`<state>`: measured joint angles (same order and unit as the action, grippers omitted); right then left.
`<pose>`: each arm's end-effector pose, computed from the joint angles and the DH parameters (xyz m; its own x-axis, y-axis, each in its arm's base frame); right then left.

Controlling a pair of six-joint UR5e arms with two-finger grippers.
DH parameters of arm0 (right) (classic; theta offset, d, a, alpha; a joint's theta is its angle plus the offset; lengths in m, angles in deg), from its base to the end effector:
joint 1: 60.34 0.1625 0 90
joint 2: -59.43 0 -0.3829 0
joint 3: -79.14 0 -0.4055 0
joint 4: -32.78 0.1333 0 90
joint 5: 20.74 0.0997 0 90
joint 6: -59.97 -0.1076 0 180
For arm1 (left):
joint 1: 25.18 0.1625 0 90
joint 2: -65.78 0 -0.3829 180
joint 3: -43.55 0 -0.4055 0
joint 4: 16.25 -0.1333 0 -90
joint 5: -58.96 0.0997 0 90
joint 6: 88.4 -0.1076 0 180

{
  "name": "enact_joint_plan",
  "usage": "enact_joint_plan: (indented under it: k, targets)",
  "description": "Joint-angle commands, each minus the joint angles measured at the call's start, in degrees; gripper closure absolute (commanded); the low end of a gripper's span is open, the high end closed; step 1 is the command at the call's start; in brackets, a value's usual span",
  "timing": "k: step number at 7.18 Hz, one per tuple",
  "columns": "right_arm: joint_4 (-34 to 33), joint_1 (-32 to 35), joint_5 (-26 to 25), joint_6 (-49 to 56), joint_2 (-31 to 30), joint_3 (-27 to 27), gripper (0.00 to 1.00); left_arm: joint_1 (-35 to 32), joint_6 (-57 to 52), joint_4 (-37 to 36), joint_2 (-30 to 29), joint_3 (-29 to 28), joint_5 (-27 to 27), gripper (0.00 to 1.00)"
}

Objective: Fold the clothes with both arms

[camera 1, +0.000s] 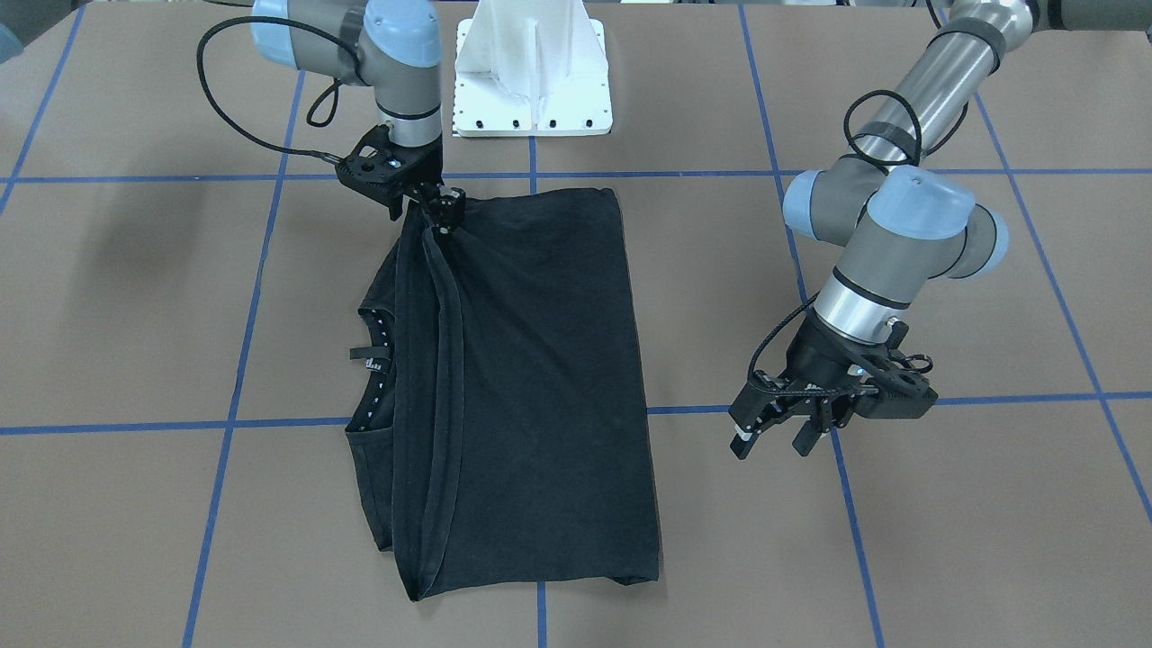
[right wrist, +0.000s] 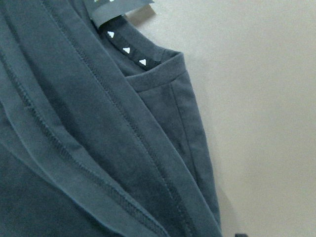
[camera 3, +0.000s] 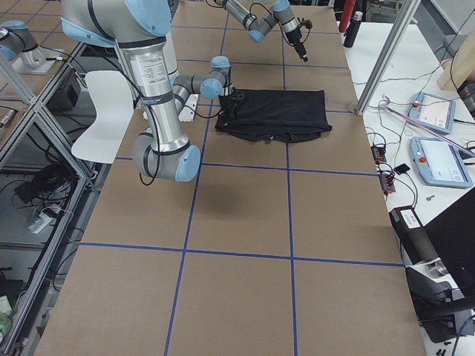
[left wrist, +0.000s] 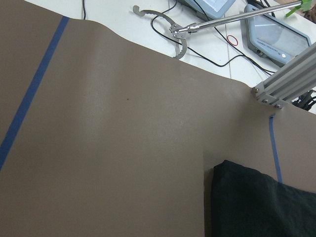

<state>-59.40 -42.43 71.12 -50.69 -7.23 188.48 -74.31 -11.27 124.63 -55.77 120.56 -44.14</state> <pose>-0.5267 -0.3066 0.2562 0.5757 0.5566 0.5990 -0.5241 0.8134 -0.2522 0.3874 -0.6141 0.3032 0.3571 -0.0812 -0.9305 0.5315 0.8369 0.1310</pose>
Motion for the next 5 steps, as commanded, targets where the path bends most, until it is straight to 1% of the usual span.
enact_joint_plan:
  k: [1,5]
  targets:
    - [7.7,0.0,-0.4,-6.0,-3.5,0.2,0.19,0.0,0.2,0.0,-0.1,0.1,0.0,0.00]
    - [7.7,-0.1,-0.4,-10.2,-4.7,0.1,0.21,0.1,1.3,-0.1,-0.4,0.3,0.0,0.00]
